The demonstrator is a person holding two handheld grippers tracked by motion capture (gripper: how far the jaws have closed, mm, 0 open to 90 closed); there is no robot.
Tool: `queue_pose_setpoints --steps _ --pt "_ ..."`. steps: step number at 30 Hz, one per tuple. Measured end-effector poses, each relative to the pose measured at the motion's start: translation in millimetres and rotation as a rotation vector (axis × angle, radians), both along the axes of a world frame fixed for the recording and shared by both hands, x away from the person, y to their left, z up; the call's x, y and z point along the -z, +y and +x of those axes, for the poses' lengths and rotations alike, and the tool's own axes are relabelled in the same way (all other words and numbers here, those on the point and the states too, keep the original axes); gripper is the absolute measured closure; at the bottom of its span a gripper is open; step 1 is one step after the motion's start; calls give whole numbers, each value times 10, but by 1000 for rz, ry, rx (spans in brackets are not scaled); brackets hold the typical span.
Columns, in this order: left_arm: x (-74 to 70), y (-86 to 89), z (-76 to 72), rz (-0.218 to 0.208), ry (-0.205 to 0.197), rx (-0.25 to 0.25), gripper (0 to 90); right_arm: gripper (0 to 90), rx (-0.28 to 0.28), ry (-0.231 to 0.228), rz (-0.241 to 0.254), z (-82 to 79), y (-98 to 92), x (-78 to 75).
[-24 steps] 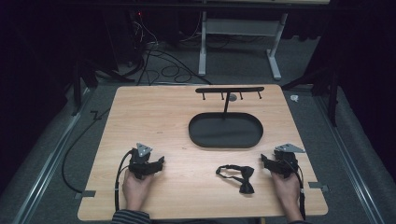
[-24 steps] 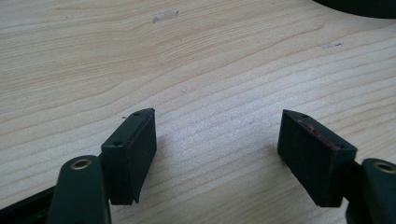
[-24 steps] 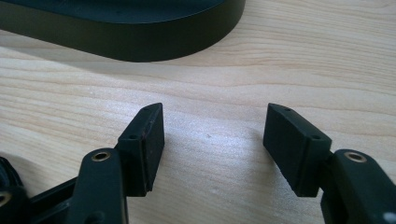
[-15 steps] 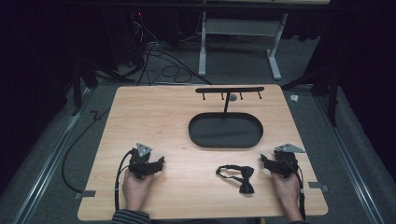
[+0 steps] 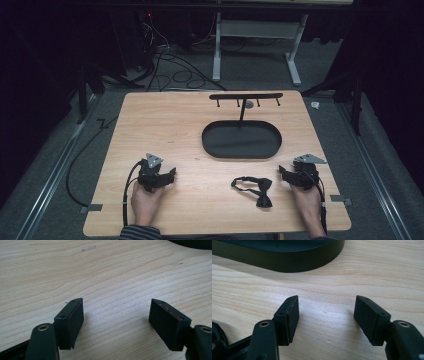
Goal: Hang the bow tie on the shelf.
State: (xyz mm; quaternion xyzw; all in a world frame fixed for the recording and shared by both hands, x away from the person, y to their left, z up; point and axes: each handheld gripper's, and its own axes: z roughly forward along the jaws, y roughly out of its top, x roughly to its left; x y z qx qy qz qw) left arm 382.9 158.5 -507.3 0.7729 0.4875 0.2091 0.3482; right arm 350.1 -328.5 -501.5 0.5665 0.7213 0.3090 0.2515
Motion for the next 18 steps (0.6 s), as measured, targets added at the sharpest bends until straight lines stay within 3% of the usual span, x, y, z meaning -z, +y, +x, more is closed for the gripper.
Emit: queue_pose_setpoints --steps 7,13,18 --pt "-1 1 0 1 1 2 284 430 -6 8 28 -19 -20 -15" --pt "-1 0 -1 0 2 1 284 445 -38 -24 43 -49 5 -53" --pt "0 -1 -1 -1 0 0 284 455 -41 -26 66 -66 15 -83"
